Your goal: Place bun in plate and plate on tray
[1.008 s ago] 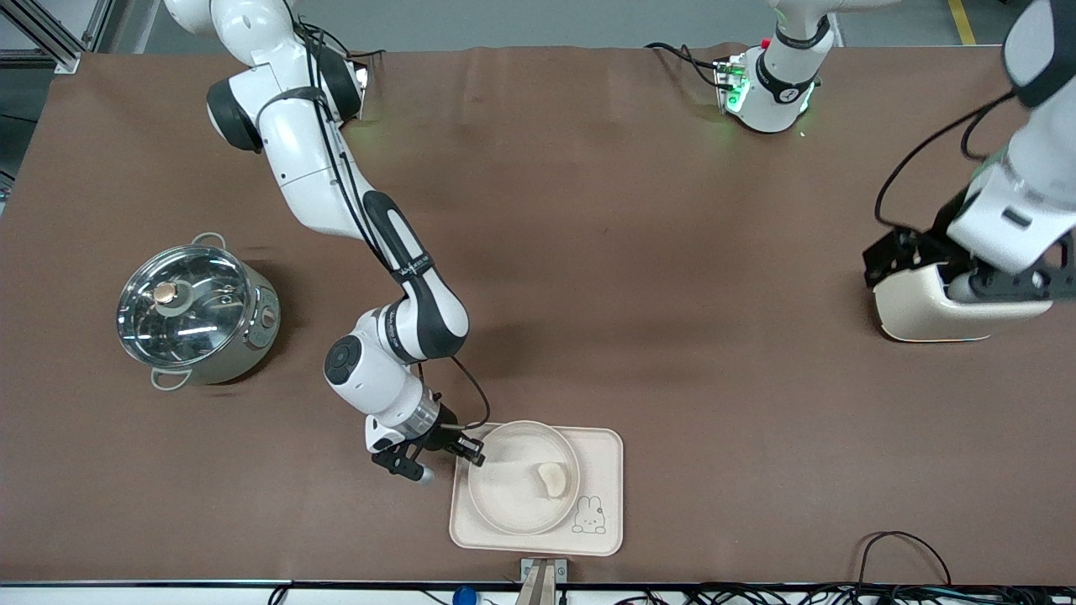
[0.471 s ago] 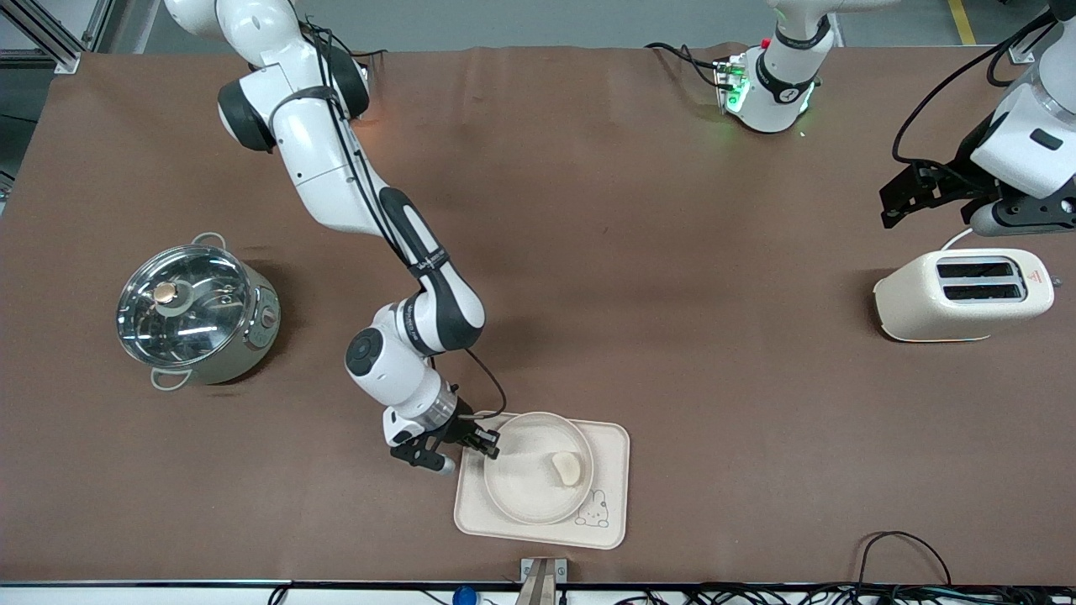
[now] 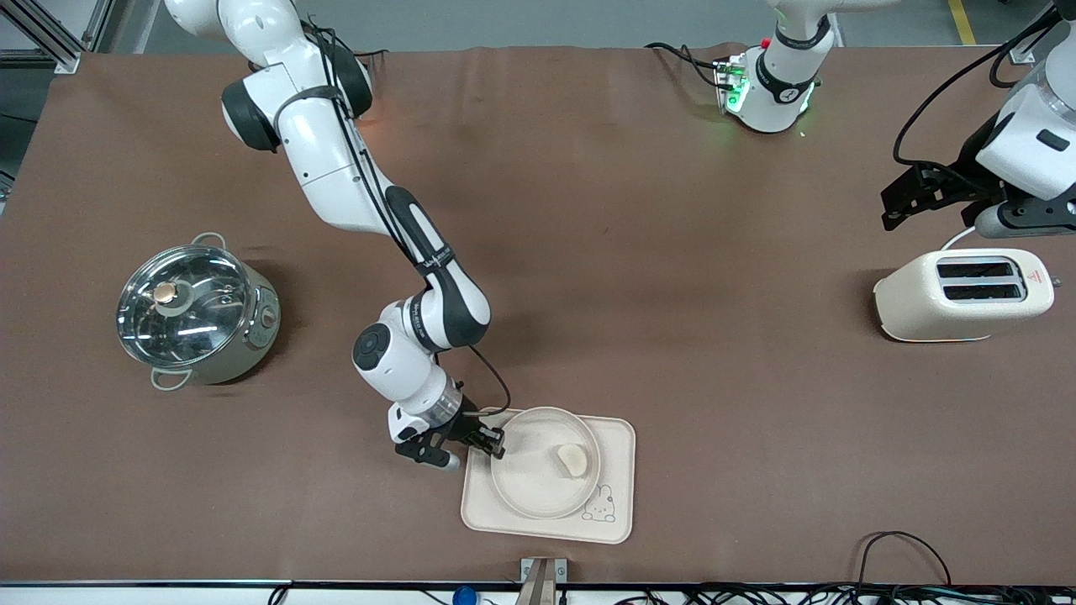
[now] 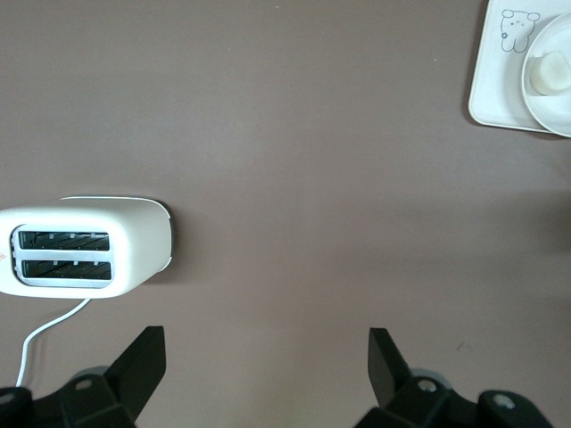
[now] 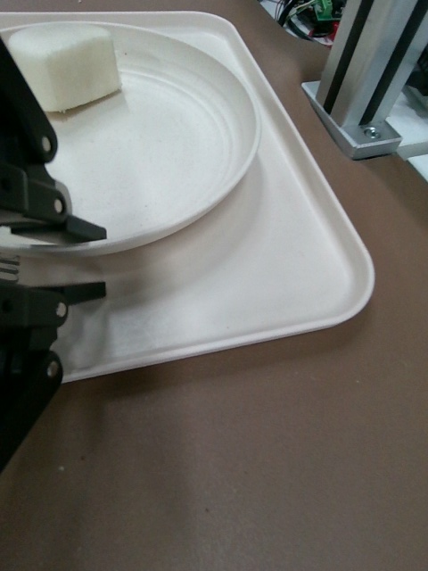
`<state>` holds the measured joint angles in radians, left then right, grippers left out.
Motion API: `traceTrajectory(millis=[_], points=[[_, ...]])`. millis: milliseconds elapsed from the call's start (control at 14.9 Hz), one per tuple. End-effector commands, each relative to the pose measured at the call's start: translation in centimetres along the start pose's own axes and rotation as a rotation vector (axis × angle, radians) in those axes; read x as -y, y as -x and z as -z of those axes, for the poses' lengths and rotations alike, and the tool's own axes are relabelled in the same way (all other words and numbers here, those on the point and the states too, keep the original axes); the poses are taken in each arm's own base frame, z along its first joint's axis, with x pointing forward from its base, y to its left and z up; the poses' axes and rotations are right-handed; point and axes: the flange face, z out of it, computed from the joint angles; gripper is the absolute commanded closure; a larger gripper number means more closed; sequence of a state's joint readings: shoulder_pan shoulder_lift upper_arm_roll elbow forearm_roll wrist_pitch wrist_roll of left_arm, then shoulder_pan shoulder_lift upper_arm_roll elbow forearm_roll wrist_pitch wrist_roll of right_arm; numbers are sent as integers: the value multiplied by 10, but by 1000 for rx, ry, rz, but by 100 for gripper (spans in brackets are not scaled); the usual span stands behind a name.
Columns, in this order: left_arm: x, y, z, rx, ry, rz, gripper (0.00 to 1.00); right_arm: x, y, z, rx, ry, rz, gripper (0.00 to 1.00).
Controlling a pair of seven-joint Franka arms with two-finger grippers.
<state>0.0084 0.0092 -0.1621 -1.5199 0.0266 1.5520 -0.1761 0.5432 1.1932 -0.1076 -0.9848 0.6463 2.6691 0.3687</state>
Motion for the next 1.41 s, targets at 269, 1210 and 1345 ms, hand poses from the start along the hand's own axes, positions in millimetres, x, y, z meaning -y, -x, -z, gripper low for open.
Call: traceTrajectory(millis=[269, 1210, 1345], points=[[2, -4, 8, -4, 16, 1, 0, 13, -49, 106, 97, 125, 54, 0], [1, -9, 8, -12, 22, -16, 0, -78, -96, 536, 275, 504, 247, 0], [1, -9, 8, -12, 22, -16, 0, -93, -74, 573, 292, 528, 257, 0]])
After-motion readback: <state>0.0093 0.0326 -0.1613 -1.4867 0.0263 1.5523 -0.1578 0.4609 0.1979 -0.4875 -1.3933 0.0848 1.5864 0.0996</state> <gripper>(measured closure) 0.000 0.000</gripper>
